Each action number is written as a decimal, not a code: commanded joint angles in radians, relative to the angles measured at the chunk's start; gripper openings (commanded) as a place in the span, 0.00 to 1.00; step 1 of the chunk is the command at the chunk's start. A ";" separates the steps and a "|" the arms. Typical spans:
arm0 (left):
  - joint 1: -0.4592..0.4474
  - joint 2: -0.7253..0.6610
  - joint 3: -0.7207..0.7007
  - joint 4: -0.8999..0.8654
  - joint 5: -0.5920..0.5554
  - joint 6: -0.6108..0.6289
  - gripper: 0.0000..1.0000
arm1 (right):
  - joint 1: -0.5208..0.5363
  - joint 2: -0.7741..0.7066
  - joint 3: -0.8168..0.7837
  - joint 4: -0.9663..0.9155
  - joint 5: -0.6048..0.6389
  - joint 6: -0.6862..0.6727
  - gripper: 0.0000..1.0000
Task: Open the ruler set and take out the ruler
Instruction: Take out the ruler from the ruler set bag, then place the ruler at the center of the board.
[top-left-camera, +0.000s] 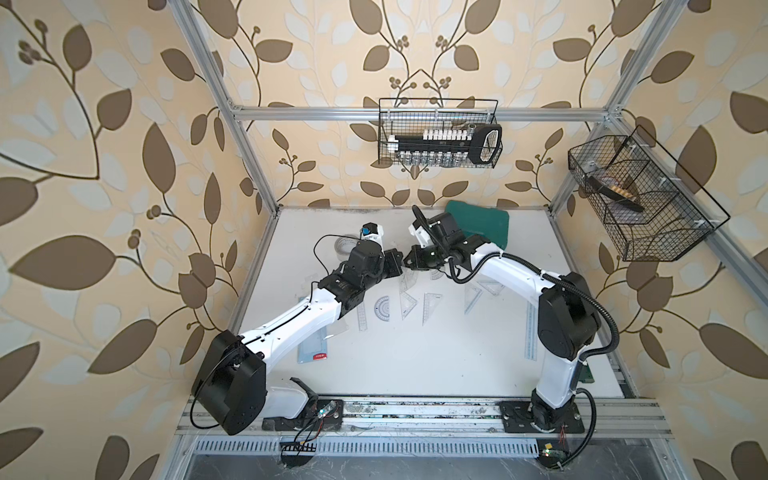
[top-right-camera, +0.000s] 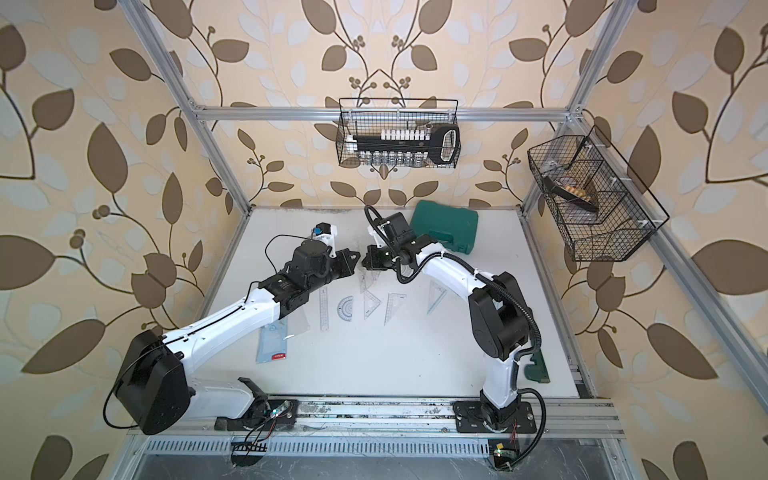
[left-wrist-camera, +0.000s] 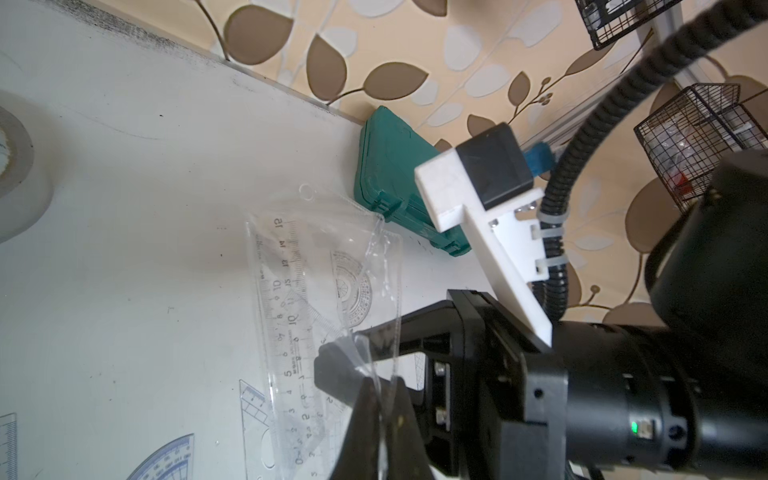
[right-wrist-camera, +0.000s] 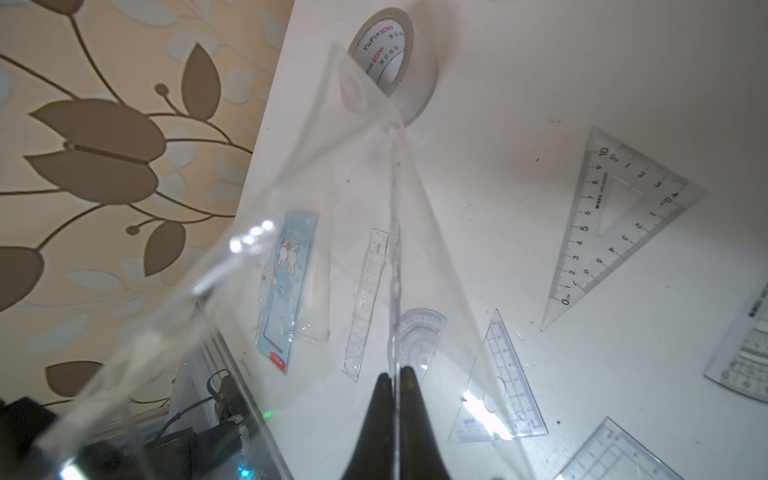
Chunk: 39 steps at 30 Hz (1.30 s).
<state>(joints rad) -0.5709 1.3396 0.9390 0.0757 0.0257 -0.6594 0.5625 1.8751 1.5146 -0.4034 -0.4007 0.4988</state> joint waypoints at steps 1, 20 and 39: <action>-0.010 0.010 0.017 0.041 -0.003 0.009 0.00 | 0.000 -0.052 0.031 -0.054 0.068 -0.040 0.00; -0.013 0.035 0.033 0.007 -0.037 0.000 0.00 | -0.001 -0.099 0.025 -0.047 0.126 -0.050 0.00; 0.000 -0.072 0.088 -0.283 -0.243 0.070 0.00 | -0.199 -0.280 -0.057 -0.020 0.011 -0.058 0.00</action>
<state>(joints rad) -0.5701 1.3624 1.0058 -0.1268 -0.1238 -0.6319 0.3916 1.5742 1.4937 -0.4503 -0.3206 0.4358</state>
